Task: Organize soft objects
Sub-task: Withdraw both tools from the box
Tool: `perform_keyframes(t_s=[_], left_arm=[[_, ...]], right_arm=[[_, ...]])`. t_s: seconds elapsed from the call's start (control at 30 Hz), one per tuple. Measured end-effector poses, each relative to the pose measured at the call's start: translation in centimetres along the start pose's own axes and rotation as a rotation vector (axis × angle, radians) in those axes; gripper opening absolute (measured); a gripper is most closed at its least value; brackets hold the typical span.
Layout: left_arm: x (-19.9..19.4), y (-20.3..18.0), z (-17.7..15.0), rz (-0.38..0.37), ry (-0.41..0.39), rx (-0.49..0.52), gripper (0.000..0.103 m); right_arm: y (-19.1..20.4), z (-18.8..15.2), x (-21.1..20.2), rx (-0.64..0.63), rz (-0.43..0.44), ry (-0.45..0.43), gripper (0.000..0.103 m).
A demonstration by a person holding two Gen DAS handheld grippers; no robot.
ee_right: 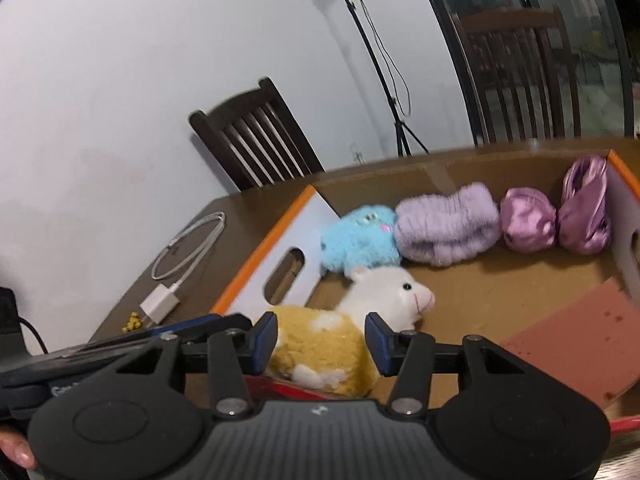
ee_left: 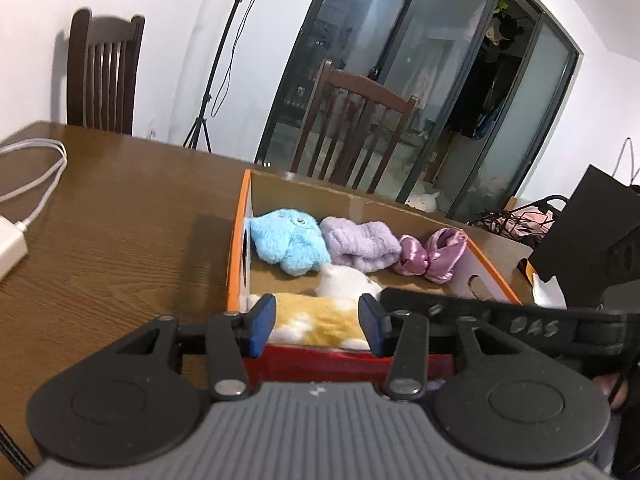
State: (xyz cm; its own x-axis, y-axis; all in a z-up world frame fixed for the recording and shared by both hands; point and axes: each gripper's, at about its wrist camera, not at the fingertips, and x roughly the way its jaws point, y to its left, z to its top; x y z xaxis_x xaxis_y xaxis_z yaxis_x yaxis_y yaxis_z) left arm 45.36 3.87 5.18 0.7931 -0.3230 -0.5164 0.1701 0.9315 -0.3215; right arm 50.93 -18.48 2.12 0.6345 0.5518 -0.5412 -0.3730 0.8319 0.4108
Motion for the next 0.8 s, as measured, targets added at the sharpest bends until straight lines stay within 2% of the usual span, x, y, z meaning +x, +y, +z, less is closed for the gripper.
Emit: perform_keyframes(t_s=[0.17,0.2,0.27,0.33,0.5,0.63,0.8], left_arm=[[-5.4,-1.9,0.4,0.0,-0.061,0.057,0.056],[-7.0,-2.3,0.3,0.004,-0.081,0.076,0.058],[-9.9,-3.2,-0.2,0.018,-0.121,0.12,0.07],[-12.7,-3.9,-1.0,0.022,-0.153,0.156,0.078],[-17.2,-6.6,-2.6,0.04,-0.207,0.222,0.084],[-19.5,-8.9,-4.0,0.025,-0.241,0.249,0.088],[-21.6,-10.6,-7.8,0.066,-0.273,0.261,0.09]], right_arm=[[1.1,0.8,-6.9,-0.088,-0.04,-0.087,0.049],[1.1,0.8,-8.4,-0.101,-0.053,-0.105,0.051],[1.0,0.2,-12.1,-0.131,-0.089,-0.139,0.054],[0.8,-0.7,-15.9,-0.158,-0.131,-0.171,0.058],[0.4,-3.5,-23.1,-0.187,-0.222,-0.236,0.068],[0.9,-5.4,-26.3,-0.189,-0.213,-0.274,0.069],[2.2,-9.3,-28.8,-0.222,-0.207,-0.309,0.073]])
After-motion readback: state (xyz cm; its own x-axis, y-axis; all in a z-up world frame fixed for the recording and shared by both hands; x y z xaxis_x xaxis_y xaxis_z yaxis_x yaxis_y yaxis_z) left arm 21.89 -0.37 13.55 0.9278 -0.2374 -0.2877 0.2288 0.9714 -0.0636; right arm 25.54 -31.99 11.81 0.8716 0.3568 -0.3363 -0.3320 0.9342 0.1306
